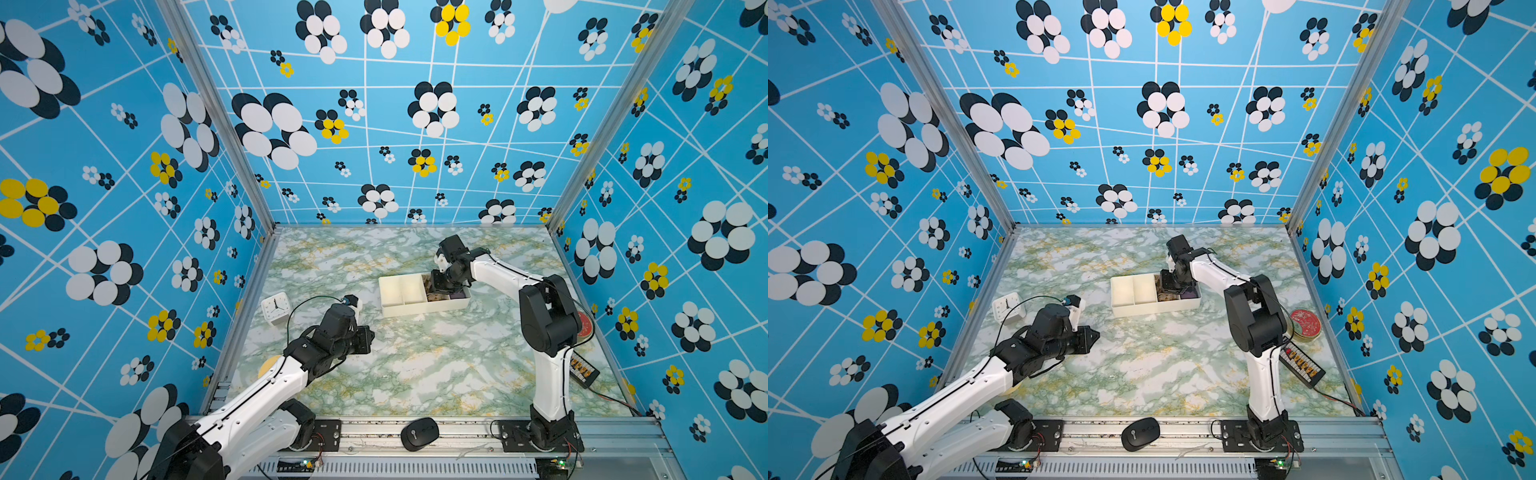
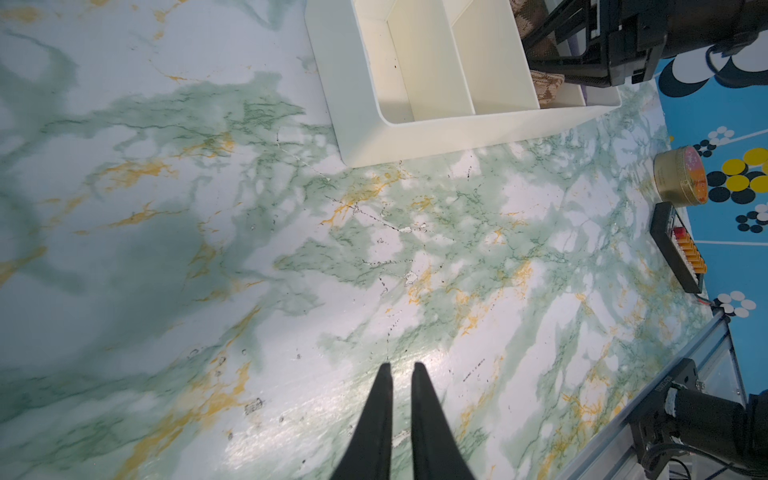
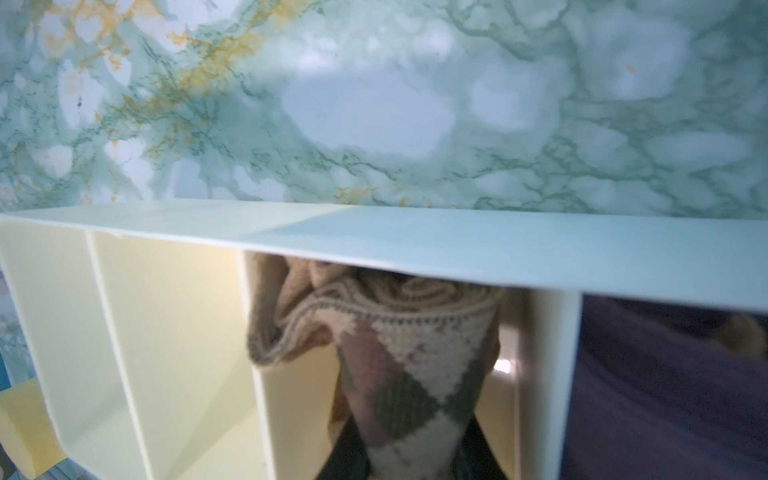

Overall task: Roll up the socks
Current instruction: 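Carry the sock roll with the right gripper over the white organizer tray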

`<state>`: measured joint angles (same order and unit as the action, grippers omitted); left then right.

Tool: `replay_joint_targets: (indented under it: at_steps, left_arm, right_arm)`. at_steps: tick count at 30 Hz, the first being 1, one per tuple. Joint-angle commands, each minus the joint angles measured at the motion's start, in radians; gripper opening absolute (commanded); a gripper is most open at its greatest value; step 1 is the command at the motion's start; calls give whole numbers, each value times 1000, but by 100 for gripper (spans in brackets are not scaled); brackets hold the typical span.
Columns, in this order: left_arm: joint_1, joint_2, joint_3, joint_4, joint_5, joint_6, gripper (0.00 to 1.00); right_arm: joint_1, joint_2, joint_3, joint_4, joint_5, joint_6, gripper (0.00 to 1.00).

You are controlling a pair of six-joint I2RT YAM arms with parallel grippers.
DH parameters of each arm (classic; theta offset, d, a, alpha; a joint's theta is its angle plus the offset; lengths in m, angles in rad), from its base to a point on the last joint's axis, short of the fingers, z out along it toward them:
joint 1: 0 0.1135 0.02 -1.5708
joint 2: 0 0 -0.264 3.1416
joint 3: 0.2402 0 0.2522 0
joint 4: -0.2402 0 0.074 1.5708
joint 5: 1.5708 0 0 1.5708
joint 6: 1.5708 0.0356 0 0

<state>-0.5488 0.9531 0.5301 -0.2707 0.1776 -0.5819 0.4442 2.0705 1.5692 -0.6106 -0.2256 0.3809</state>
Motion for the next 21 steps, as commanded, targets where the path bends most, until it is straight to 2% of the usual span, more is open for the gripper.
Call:
replay_joint_targets:
  at_steps: [1,7,15,21]
  left_arm:
    - [10,-7,-15,-22,19,19,14]
    - [12,10,-14,-15,26,20,14]
    - [13,27,-9,-13,26,21,14]
    - [14,26,-7,-23,22,25,14]
  right_arm:
    - [-4,30,25,-67,44,-8,0]
    - [8,49,89,-120,150,-29,0]
    - [77,78,139,-168,313,-57,0]
    - [118,138,199,-197,366,-63,0]
